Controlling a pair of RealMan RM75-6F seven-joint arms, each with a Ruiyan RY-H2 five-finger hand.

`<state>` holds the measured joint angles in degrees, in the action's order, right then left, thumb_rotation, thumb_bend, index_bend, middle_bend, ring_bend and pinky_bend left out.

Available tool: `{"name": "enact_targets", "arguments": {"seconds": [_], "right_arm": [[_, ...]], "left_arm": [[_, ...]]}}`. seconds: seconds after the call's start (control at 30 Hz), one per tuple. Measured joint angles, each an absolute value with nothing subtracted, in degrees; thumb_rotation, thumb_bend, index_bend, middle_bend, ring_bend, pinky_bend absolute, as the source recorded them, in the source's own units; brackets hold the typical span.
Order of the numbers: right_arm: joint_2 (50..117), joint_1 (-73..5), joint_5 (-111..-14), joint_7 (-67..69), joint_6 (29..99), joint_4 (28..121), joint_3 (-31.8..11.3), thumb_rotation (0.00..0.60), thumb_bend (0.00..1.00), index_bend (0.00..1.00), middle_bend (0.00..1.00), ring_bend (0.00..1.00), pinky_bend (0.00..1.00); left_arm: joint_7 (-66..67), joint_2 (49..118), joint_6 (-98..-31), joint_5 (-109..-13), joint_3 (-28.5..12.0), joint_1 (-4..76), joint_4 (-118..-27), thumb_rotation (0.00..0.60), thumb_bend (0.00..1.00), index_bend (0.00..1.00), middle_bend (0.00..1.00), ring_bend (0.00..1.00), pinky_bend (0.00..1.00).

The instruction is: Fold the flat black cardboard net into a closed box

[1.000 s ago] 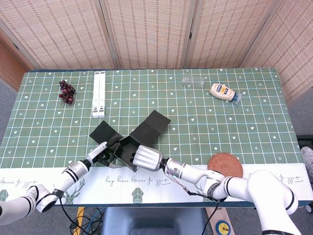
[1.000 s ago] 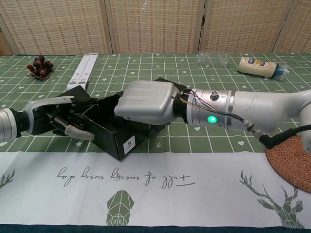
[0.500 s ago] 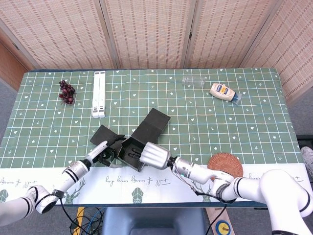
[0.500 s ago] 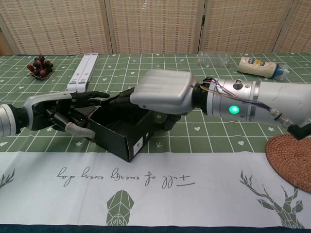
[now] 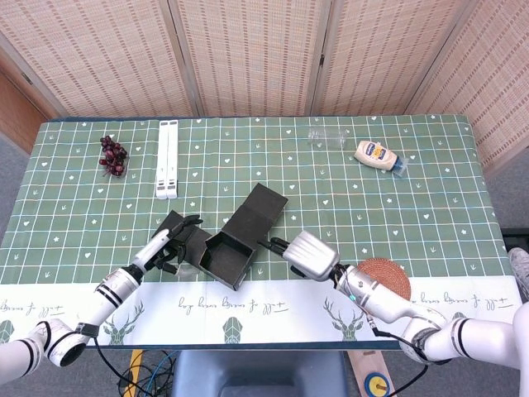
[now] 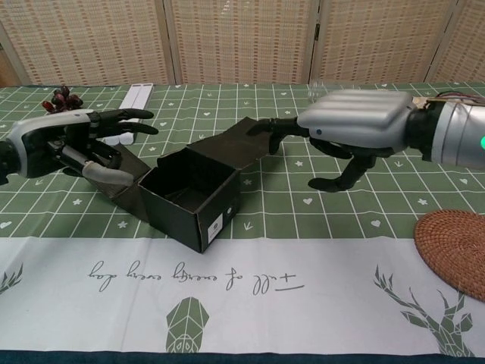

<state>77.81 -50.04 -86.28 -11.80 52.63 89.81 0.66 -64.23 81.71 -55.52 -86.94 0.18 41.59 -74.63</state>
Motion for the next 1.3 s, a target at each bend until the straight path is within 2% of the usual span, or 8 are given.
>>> {"name": "enact_targets", "arguments": {"seconds": [0.2, 0.4, 0.93, 1.07, 1.2, 1.3], "right_arm": [[77.4, -49.4, -81.4, -9.1, 47.1, 89.3, 1.1, 0.600, 0.41, 0.05, 0.23, 0.80, 1.00], [80.1, -50.7, -78.0, -7.6, 42.1, 85.1, -0.3, 0.600, 0.41, 0.05, 0.23, 0.80, 1.00], [94.8, -59.5, -68.7, -6.7, 35.2, 68.9, -10.8, 0.600, 0.42, 0.05, 0.16, 0.80, 1.00], [95.9, -60.2, -66.4, -4.7, 34.6, 68.5, -12.7, 0.600, 0.42, 0.04, 0.15, 0.80, 1.00], [94.8, -59.0, -65.3, -2.5, 34.8, 71.5, -13.0, 0.600, 0.33, 0.00, 0.13, 0.80, 1.00], [93.3, -57.0, -64.2, 0.3, 35.1, 74.7, -12.9, 0.600, 0.17, 0.00, 0.11, 0.79, 1.00]], "left_arm": [[-62.7, 80.1, -55.9, -86.6, -0.3, 40.9, -77.4, 0.600, 0.14, 0.05, 0.11, 0.68, 1.00], [-61.7, 79.0, -55.8, -86.6, -0.4, 40.4, -79.2, 0.600, 0.14, 0.05, 0.11, 0.68, 1.00], [-61.0, 76.8, -56.4, -86.4, -0.5, 38.4, -81.2, 0.600, 0.14, 0.05, 0.11, 0.68, 1.00], [-60.9, 76.4, -56.5, -86.6, -0.7, 38.3, -81.7, 0.600, 0.14, 0.05, 0.11, 0.68, 1.00], [-60.8, 75.8, -56.7, -86.9, -0.8, 38.0, -82.3, 0.600, 0.14, 0.04, 0.11, 0.68, 1.00], [-60.7, 75.7, -56.7, -87.0, -0.9, 38.0, -82.7, 0.600, 0.14, 0.04, 0.11, 0.68, 1.00]]}}
